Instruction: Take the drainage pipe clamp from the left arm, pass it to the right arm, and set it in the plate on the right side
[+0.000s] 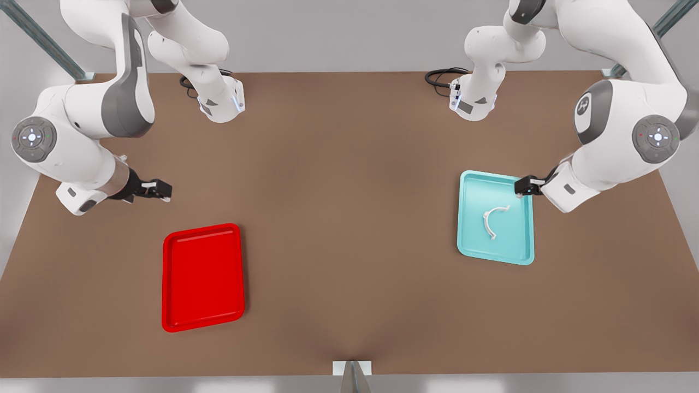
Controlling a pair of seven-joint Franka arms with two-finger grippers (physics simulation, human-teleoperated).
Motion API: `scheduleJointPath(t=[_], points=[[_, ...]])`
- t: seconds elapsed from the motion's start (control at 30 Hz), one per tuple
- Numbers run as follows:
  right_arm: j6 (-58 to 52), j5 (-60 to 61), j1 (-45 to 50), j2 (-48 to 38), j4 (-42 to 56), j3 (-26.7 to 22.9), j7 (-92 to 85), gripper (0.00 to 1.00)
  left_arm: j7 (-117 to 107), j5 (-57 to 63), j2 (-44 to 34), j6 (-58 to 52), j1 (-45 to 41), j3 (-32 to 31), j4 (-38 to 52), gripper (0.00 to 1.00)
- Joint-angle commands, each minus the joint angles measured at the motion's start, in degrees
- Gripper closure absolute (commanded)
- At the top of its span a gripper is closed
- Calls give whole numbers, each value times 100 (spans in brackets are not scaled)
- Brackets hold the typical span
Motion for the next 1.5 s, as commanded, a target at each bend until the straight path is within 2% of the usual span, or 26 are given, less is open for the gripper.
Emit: scheduleJointPath(t=[0.0, 0.03, 0.07, 0.13, 0.23, 0.3, 0.53, 0.73, 0.9, 0.97, 1.0, 1.47], points=[[286, -4, 0, -2, 3, 1, 198, 0, 2, 61, 62, 475, 24, -9, 6, 0], [286, -4, 0, -2, 3, 1, 198, 0, -147, 62, 281, 475, -2, -9, 6, 0], [286, -4, 0, -2, 3, 1, 198, 0, -1331, 105, 677, 676, -90, 0, 6, 0], [295, -12, 9, -2, 3, 1, 206, 0, -3645, 88, 1073, 2257, -81, 0, -678, 0], [295, -12, 18, -2, 3, 28, 215, 0, -5104, 70, 1055, 4798, -116, 9, -2383, 0], [295, -12, 27, -2, 3, 36, 224, 0, -5526, 70, 1064, 5256, -186, 9, -2744, 0], [295, 5, 18, -2, 3, 36, 206, 0, -5439, 88, 537, 6987, -55, 97, -4836, 0], [295, 23, -8, 33, 3, 36, 189, 0, -3910, 88, 352, 7058, 235, 105, -5469, 0], [295, 5, -8, 33, 11, 36, 189, 0, -3408, 88, 458, 7058, 376, 105, -5548, 1], [295, 5, -8, 33, 11, 36, 189, 0, -3277, 88, 537, 7058, 385, 105, -5539, 27], [295, 14, -8, 33, 11, 36, 162, 0, -3241, 88, 572, 7058, 438, 105, -5531, 31], [295, 23, -26, 77, 11, 10, 136, 0, -3083, 88, 748, 7040, 482, 97, -5636, 33]])
